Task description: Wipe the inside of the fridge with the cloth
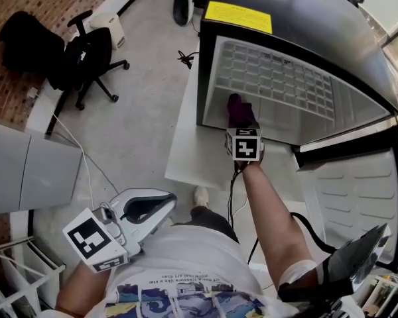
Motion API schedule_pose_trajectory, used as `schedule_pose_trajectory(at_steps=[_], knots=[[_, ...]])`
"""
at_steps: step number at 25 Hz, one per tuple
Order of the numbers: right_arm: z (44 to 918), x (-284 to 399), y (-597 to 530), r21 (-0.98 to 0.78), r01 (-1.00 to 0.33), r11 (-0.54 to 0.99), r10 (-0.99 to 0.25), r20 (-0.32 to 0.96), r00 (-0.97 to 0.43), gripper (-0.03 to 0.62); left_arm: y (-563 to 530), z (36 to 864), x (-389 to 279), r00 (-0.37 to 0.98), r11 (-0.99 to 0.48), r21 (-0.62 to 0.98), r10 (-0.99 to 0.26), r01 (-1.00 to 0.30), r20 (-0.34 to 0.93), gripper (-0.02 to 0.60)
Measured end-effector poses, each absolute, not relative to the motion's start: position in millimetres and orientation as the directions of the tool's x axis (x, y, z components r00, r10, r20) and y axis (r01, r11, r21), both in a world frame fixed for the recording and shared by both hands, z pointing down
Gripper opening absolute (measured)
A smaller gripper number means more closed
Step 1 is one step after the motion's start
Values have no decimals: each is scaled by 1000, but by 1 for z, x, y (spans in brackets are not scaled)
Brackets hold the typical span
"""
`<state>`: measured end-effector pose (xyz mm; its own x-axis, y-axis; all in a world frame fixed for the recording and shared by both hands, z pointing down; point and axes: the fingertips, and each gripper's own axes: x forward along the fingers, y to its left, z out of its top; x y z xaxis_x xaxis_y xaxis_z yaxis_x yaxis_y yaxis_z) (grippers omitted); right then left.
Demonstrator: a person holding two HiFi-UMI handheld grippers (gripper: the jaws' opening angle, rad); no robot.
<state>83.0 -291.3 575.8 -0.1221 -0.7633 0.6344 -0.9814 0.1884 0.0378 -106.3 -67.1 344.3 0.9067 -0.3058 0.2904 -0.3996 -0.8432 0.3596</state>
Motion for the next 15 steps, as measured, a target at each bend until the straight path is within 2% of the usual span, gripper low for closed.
schedule_pose_trajectory(at_steps=[9,15], knots=[[574,37,-296,-145,-958,246,-752,595,-283,54,-61,342,-126,887,-823,350,-355,-447,296,6],[575,10,-289,-355,-907,228,-725,559,-402,54,-55,339,-133,884,-825,341,-362,-451,295,5]])
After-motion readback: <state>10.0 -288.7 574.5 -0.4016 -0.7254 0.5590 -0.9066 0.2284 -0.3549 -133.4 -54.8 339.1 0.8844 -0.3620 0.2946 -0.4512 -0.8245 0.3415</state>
